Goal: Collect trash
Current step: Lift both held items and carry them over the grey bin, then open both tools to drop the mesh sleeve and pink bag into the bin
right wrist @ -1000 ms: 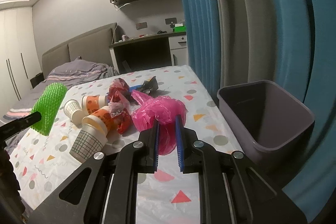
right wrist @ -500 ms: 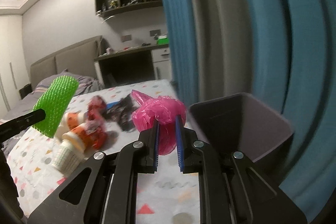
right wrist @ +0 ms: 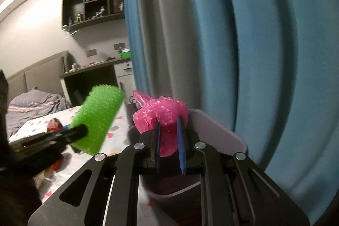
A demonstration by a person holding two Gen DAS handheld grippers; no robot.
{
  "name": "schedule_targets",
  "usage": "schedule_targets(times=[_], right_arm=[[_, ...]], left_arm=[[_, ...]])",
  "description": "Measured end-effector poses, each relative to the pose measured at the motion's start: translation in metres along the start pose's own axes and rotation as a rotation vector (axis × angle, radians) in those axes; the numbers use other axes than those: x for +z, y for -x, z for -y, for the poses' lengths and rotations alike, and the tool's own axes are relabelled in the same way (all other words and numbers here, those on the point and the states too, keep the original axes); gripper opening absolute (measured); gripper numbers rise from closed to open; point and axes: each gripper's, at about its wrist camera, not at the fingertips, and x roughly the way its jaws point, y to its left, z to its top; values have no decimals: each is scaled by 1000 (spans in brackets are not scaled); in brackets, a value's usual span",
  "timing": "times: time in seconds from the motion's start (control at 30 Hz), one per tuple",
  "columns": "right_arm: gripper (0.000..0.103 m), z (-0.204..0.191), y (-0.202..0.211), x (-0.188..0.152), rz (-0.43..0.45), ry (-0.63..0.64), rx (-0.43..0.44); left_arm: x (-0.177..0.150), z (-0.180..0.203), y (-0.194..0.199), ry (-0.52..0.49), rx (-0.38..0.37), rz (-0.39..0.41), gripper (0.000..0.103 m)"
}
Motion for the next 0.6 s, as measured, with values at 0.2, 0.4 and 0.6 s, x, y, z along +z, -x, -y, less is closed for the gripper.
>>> schedule_targets(times=[0.2, 0.4, 0.6], right_arm=[[15, 7, -12, 1, -7, -16, -19], [15, 14, -23, -1, -14, -34, -23], [15, 16, -31, -3, -31, -37, -32]], left_arm=[[-3, 5, -46, 15, -40, -59, 13], [-6, 12, -75, 4, -69, -106, 13], [-12, 13, -91, 23, -88, -136, 44]])
